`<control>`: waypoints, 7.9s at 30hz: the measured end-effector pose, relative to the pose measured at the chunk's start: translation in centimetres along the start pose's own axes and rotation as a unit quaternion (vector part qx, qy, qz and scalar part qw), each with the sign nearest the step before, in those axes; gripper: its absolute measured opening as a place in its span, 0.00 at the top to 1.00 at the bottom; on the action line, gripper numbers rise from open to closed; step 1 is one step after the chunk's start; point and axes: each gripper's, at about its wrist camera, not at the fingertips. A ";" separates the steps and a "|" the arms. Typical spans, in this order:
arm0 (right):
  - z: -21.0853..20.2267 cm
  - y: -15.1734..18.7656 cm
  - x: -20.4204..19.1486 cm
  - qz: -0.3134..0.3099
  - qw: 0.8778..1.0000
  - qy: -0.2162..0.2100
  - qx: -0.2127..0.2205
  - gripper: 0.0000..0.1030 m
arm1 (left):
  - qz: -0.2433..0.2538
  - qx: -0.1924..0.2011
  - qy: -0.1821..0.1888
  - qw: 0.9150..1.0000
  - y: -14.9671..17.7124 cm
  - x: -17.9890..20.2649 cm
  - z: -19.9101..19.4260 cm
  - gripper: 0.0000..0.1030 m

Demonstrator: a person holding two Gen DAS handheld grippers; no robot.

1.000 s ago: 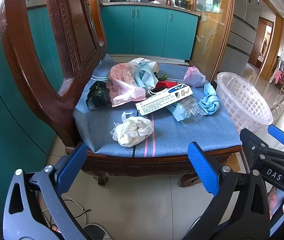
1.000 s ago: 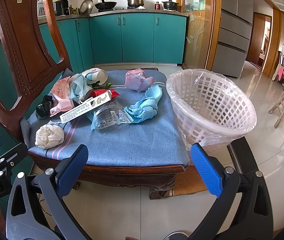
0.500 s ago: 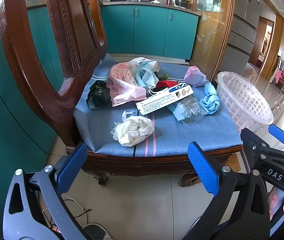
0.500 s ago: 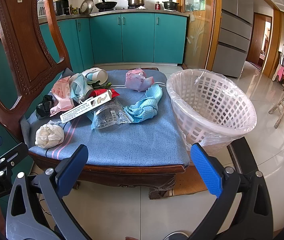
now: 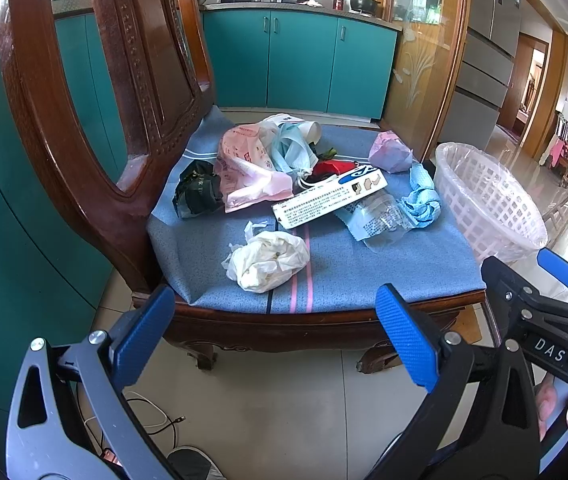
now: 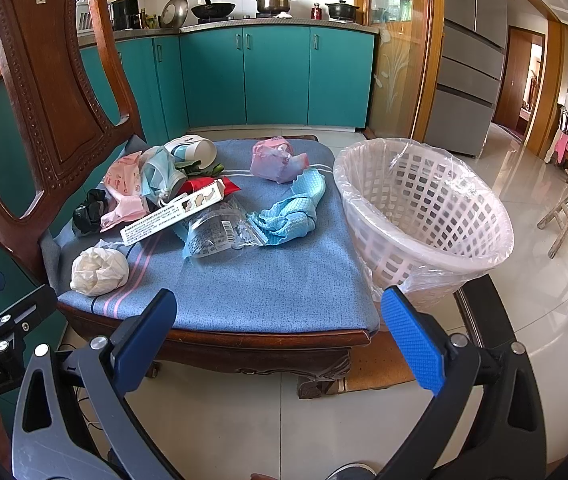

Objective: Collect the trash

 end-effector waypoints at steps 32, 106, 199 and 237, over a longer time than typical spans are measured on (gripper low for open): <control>2.0 -0.4 2.6 0.133 0.980 -0.148 -0.025 0.03 | 0.017 -0.022 -0.036 0.999 -0.5 -0.2 3.0 0.03; 0.8 -2.7 -3.1 -0.082 0.986 -0.143 0.017 0.99 | -0.010 0.023 0.040 0.999 -3.3 -1.3 2.2 0.69; 2.2 -7.6 23.8 0.262 0.956 0.053 0.124 0.13 | 0.137 -0.003 0.170 0.976 -10.9 28.8 14.4 0.28; 3.3 -5.3 0.2 0.019 0.997 -0.066 0.031 0.13 | -0.021 -0.023 0.009 0.999 -5.3 -1.8 5.2 0.03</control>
Point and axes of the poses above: each gripper's, at about its wrist camera, not at the fingertips, and z roughly the way its jaws point, x to its right, y to its underside, and after that the axes turned 4 degrees about -z, right-handed
